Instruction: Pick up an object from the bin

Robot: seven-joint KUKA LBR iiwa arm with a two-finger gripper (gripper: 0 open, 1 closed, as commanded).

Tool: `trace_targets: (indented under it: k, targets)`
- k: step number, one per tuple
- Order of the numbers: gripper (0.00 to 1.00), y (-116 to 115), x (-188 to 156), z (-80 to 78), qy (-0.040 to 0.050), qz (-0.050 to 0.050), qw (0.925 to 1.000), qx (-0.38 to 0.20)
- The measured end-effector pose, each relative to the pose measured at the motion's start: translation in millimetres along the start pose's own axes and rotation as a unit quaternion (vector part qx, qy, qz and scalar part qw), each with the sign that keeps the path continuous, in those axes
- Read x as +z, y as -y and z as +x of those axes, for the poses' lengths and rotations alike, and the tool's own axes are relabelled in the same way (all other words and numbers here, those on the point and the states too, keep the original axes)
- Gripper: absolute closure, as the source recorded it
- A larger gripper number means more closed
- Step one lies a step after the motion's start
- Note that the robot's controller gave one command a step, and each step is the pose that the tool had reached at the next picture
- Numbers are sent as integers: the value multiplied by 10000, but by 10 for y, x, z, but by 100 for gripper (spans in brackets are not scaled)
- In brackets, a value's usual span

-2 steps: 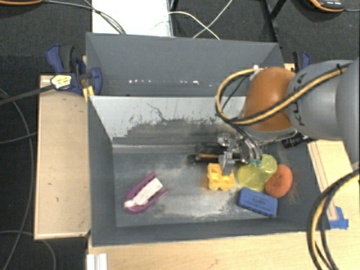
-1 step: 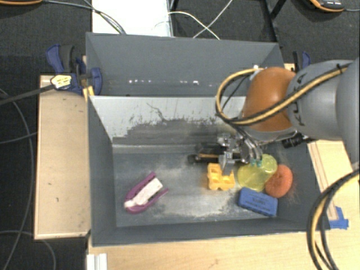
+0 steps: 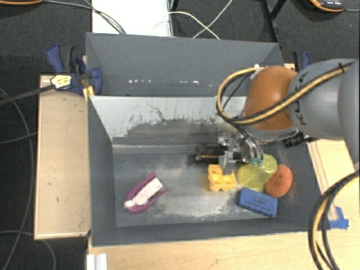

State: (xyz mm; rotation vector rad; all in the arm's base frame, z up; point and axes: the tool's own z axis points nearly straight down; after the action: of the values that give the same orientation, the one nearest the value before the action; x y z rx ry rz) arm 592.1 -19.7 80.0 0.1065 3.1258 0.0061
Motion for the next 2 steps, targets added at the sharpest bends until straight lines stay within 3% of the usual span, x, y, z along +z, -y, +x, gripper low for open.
trace_targets:
  k: [2]
  targets:
    - [100, 1, -345, 24, -51, 2, 10000, -5]
